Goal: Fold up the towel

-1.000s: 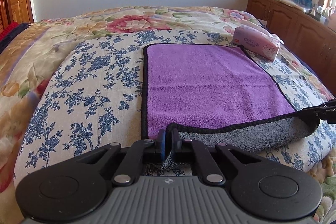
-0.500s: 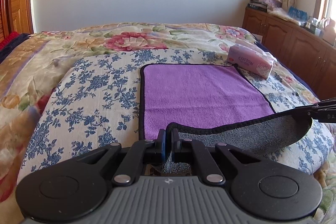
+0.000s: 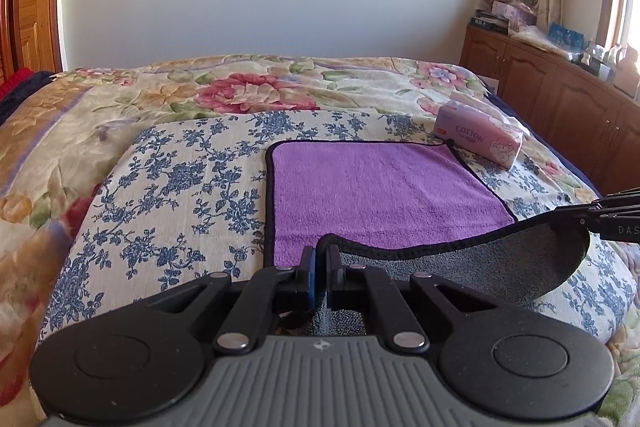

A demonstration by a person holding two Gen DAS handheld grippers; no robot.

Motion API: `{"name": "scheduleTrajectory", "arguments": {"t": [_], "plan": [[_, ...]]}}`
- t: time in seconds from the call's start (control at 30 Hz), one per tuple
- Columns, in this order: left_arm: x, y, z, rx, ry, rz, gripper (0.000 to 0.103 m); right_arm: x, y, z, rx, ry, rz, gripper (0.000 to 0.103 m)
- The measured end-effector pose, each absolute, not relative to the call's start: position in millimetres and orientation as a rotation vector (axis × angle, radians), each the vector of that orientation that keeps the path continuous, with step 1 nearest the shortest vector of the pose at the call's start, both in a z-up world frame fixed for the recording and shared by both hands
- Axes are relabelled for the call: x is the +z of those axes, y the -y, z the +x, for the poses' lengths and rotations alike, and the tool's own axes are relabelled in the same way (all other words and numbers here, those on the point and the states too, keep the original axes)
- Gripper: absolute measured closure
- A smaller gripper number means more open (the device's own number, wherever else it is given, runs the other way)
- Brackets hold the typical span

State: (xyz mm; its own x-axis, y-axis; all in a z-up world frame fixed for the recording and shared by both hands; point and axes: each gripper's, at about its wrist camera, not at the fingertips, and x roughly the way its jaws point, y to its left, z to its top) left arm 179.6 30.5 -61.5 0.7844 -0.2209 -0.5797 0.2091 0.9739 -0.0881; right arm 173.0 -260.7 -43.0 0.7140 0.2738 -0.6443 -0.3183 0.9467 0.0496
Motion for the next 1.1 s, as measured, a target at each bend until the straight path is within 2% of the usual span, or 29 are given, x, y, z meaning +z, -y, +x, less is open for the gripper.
{"name": "scheduleTrajectory", "arguments": {"t": [1.1], "plan": [[-66,-20,225,-0.266,-0.629,0.050,0.097,-47,259,209,0.359,-0.650,-0.122,0.099]]}}
